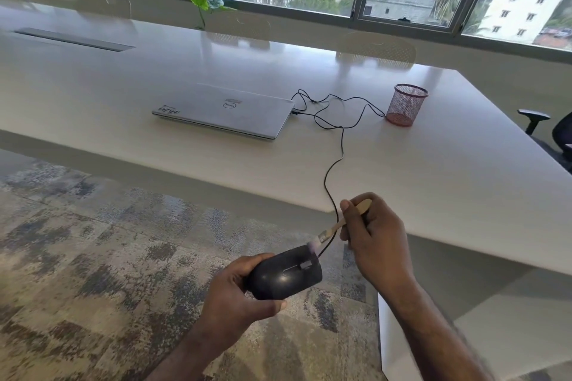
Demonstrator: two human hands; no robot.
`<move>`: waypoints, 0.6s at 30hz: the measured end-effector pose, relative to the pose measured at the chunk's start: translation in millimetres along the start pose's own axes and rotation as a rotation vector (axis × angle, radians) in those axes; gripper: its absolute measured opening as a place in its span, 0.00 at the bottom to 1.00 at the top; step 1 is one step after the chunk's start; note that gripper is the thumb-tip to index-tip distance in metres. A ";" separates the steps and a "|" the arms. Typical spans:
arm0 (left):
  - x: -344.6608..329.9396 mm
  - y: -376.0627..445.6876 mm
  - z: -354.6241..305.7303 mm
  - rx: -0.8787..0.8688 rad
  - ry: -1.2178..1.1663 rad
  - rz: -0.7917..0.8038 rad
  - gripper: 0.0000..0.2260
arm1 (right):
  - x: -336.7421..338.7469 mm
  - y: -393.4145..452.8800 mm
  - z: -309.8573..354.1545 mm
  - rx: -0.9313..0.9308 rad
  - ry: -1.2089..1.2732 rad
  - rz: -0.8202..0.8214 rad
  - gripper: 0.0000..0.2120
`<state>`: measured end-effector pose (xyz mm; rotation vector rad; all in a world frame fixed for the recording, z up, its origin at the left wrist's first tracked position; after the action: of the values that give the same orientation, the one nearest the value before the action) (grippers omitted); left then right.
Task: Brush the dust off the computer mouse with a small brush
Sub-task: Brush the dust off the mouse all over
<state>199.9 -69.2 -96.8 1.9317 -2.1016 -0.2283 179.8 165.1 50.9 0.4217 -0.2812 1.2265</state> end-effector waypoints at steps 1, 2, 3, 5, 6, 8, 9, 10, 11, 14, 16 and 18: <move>-0.6 0.2 0.2 -0.002 0.005 0.007 0.32 | 0.0 -0.4 1.7 0.005 0.028 -0.007 0.11; -1.6 0.6 -0.1 -0.007 0.008 0.014 0.32 | -2.4 -0.7 2.5 0.002 0.066 0.002 0.11; -2.8 1.2 -0.7 -0.014 0.010 0.018 0.32 | -7.0 -1.1 2.8 -0.011 0.109 0.030 0.11; -4.4 2.1 -3.0 -0.029 0.017 0.013 0.31 | -22.2 -3.0 2.8 -0.044 0.154 0.126 0.11; -5.0 2.4 -4.1 -0.035 0.017 0.009 0.31 | -30.0 -4.4 2.0 -0.057 0.126 0.171 0.11; -5.9 2.6 -5.2 -0.045 0.020 0.009 0.31 | -37.7 -4.8 -0.6 -0.070 0.021 0.192 0.11; -6.1 2.7 -5.3 -0.050 0.023 0.011 0.31 | -36.4 -3.2 -1.3 -0.072 -0.017 0.169 0.11; -5.7 2.6 -5.0 -0.052 0.024 0.011 0.31 | -32.6 -0.5 -1.4 -0.068 -0.045 0.135 0.11; -4.8 2.4 -4.7 -0.052 0.022 0.007 0.31 | -27.5 2.4 -0.6 -0.058 -0.073 0.097 0.11; -2.2 1.6 -4.6 -0.050 0.022 -0.007 0.31 | -9.8 9.3 1.1 -0.026 -0.119 -0.005 0.11; -2.0 1.3 -4.4 -0.042 0.014 -0.012 0.31 | -2.6 9.5 -0.1 -0.025 -0.067 -0.044 0.11; -2.4 1.5 -4.5 -0.036 0.008 -0.015 0.32 | -6.0 7.5 -3.4 -0.054 0.039 -0.019 0.11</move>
<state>200.0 -66.4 -92.3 1.9253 -2.0640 -0.2599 170.7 163.7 46.5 0.3532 -0.2758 1.2051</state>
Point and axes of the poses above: each hand's wrist, its own y-axis towards the middle knuckle, its own x-axis out of the back of the hand, z = x × y, the point moved 9 cm from there along y, towards the middle knuckle, and after that the axes turned 10 degrees about -x, right-handed, at the moved point
